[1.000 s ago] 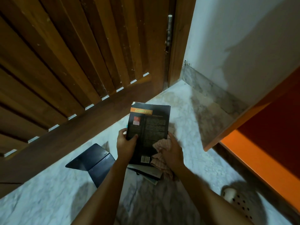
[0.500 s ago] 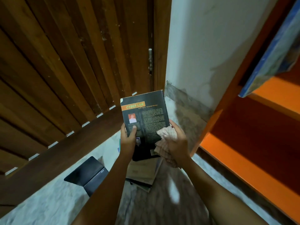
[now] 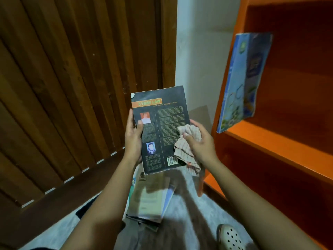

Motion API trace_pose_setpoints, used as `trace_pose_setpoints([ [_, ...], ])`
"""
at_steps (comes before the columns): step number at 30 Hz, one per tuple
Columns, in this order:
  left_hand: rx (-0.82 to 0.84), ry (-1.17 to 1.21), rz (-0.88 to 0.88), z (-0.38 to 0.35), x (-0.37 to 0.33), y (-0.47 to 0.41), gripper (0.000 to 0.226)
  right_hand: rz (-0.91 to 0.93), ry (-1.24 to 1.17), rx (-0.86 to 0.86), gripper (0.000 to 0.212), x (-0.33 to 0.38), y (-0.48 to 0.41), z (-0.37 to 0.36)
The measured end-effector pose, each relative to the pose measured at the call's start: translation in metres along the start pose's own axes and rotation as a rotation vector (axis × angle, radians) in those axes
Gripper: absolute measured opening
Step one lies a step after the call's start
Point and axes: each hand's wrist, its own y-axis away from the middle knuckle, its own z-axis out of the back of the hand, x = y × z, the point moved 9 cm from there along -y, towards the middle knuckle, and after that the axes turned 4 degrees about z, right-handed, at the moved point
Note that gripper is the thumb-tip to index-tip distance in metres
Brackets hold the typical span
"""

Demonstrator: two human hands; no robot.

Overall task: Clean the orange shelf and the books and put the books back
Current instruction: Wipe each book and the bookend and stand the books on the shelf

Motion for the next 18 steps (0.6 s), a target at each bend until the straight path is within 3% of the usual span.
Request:
trace_pose_setpoints([
  [7, 0.029, 0.083, -0.052, -0.028, -0.056, 0.034, 0.053, 0.251, 0.157, -0.186, 0.037, 0.099, 0.010, 0.040],
  [15, 0.261, 0.030, -0.162, -0.097, -0.107, 0.074, 0.052, 0.542, 0.317, -0.256, 0.018, 0.216, 0.018, 0.037],
  [18, 0.309, 0.112, -0.132, -0.110, -0.108, 0.082, 0.051, 0.439, 0.344, -0.427, 0.016, 0.203, 0.010, 0.080],
])
